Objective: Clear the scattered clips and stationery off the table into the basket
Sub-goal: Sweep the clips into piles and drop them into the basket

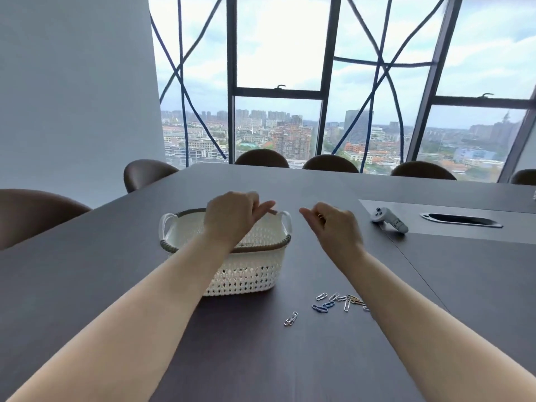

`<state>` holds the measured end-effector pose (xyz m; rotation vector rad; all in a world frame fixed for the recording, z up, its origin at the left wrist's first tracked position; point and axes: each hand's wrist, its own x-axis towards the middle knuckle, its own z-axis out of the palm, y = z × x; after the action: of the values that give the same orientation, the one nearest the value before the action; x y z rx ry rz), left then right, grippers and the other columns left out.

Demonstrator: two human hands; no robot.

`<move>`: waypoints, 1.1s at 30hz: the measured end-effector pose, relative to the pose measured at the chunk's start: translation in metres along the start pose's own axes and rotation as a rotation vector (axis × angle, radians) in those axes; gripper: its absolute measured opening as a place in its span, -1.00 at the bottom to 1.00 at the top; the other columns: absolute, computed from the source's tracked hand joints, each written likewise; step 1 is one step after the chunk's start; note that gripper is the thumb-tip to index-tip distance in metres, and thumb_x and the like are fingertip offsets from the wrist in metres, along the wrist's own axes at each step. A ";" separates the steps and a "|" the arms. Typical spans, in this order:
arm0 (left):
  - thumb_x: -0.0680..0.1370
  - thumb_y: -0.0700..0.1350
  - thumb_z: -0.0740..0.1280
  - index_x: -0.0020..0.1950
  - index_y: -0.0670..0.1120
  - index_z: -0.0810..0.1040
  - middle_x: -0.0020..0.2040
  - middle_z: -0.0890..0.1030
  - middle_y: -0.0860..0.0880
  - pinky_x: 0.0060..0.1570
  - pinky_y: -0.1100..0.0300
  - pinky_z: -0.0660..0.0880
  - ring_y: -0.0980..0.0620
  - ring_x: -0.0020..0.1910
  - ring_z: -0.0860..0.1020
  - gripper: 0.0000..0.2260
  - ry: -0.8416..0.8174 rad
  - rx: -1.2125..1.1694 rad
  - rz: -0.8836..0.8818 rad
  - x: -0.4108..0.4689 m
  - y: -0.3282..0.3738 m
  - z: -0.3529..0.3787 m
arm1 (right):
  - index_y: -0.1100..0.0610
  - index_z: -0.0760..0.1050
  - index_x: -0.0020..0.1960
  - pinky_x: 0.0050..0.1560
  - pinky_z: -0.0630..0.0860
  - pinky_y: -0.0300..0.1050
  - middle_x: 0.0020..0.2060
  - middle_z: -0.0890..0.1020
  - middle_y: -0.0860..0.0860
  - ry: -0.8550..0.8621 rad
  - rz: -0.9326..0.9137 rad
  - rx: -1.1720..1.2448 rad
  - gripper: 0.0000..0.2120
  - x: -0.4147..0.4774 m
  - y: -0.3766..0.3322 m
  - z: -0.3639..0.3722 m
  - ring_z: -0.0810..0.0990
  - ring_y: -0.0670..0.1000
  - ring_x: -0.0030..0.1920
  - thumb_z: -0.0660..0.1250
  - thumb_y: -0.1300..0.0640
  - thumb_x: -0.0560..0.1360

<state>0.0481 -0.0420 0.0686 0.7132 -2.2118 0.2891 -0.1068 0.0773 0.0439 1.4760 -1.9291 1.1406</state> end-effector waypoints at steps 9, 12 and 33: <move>0.49 0.26 0.15 -0.06 -0.08 0.65 -0.06 0.46 0.08 0.00 0.24 0.32 0.14 -0.05 0.43 -0.53 -0.545 -0.238 0.005 -0.006 -0.064 0.014 | 0.16 0.32 -0.37 -0.40 0.38 0.02 -0.54 0.37 -0.01 -0.050 -0.025 0.095 -0.63 0.016 -0.034 0.036 0.38 0.13 -0.46 0.22 0.01 0.55; 0.45 0.37 -0.01 -0.30 0.06 0.52 -0.25 0.50 0.13 -0.11 0.14 0.43 0.12 -0.24 0.51 -0.51 -0.493 -0.181 0.023 -0.009 -0.071 0.015 | 0.18 0.37 -0.34 -0.38 0.42 0.05 -0.48 0.46 0.06 -0.074 -0.042 0.114 -0.64 0.020 -0.037 0.043 0.48 0.19 -0.42 0.21 0.00 0.55; 0.42 0.23 -0.12 -0.52 0.07 0.15 -0.50 0.30 0.09 -0.47 0.23 0.21 0.06 -0.42 0.37 -0.62 -0.099 -0.203 -0.097 -0.073 -0.086 0.012 | 0.01 0.53 -0.27 0.04 0.39 -0.05 -0.31 0.56 -0.15 -0.507 0.050 0.074 -0.79 0.033 -0.050 0.080 0.51 -0.09 -0.25 0.39 -0.11 0.40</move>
<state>0.1300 -0.0876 0.0047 0.7327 -2.2519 -0.0200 -0.0604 -0.0117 0.0417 1.9075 -2.2793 0.9259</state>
